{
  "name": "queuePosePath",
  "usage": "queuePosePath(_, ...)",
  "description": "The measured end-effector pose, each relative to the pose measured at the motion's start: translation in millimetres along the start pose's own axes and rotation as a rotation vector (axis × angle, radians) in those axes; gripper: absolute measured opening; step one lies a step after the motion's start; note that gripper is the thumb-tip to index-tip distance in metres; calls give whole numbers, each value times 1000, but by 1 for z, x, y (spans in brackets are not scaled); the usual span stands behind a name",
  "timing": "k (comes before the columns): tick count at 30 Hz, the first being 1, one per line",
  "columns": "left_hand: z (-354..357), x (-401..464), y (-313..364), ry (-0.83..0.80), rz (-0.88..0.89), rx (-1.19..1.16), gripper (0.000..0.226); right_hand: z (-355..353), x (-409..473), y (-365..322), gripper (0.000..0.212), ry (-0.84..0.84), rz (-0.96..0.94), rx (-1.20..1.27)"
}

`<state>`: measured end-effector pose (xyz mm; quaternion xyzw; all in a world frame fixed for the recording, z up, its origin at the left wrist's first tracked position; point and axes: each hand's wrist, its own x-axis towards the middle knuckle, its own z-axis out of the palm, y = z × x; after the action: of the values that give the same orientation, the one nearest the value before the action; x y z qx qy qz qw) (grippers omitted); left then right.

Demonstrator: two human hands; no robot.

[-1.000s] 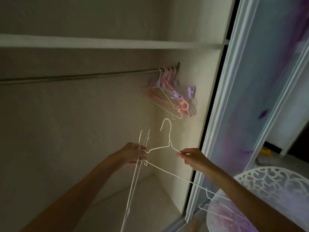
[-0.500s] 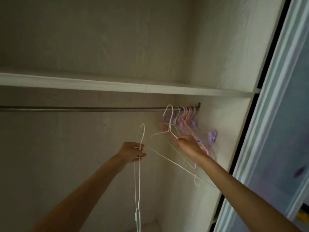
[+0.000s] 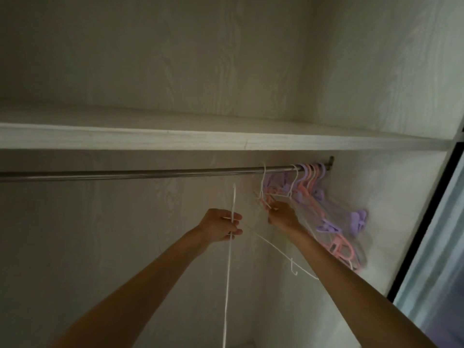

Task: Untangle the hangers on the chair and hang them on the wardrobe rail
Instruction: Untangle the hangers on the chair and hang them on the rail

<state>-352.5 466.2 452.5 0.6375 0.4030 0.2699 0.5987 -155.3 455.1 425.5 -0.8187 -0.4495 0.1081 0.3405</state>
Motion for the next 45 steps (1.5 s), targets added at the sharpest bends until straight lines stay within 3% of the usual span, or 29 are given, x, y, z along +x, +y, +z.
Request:
queuePosePath(3, -4, 7, 8, -13, 18, 9, 30, -2, -8, 1, 48, 46, -48, -145)
queuePosePath(7, -7, 19, 16, -26, 21, 11, 29, -19, -1, -26, 49, 522, -449, -348)
queuePosePath(10, -9, 26, 17, -29, 9, 25, 30, -38, 18, -45, 54, 440, -562, -476)
queuePosePath(13, -11, 32, 15, -39, 7, 31, 31, -48, 38, -41, 45, 361, -579, -697)
queuePosePath(21, -16, 39, 6, -35, -7, 41, 27, -72, 54, -12, 51, 451, -695, -699)
queuePosePath(24, -13, 38, 7, -37, -15, 42, 26, -72, 56, -8, 58, 367, -797, -722)
queuePosePath(26, -10, 37, 8, -33, -19, 36, 24, -68, 58, -12, 60, 315, -790, -729)
queuePosePath(33, -10, 35, 9, -48, -11, 44, 28, -78, 67, -6, 45, 438, -664, -624)
queuePosePath(42, -4, 32, 14, -23, -70, 16, 32, -87, 61, 1, 56, 324, -370, -753)
queuePosePath(45, 1, 32, 18, -10, -81, 5, 34, -83, 46, -2, 63, 308, -371, -633)
